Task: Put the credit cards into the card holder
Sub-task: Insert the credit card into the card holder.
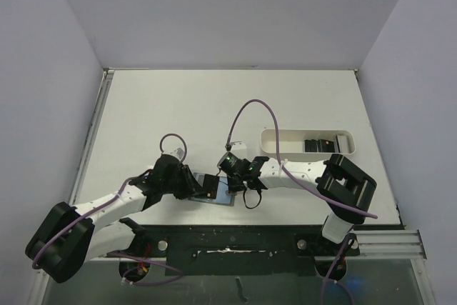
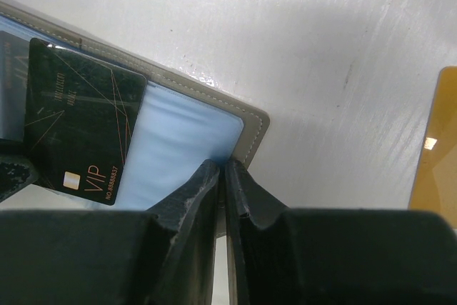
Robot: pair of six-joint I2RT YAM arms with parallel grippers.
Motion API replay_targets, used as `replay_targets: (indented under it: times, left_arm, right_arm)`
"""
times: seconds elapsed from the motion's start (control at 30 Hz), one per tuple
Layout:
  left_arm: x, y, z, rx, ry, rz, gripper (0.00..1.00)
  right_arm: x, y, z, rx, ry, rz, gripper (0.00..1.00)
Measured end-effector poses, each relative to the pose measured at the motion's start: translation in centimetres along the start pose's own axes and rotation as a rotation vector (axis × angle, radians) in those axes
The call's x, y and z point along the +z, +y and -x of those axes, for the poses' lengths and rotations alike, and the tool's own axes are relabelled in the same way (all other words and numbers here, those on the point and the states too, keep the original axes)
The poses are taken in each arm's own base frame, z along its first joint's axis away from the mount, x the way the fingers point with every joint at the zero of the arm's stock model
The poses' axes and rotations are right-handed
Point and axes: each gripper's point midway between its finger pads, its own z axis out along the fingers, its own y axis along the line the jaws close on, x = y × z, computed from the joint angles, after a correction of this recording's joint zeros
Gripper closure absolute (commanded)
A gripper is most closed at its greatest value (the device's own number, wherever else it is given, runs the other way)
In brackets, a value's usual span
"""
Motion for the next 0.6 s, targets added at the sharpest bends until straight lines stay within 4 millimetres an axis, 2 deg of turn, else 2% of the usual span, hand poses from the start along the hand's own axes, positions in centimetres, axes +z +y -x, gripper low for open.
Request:
replay_targets:
  times: [0.27,0.6]
  left_arm:
    - [0.13,0.39,-0.06,0.005,0.002,0.015,1.0]
    - [0.19,-0.18,-0.55,0.01,0.021,-0.034,1.0]
  right_arm:
    - [0.01,-0.01,0.0,-0.003,0.0,0.0,0.9]
    - [0.01,0.0,0.03,-0.003,-0.001,0.0,0.9]
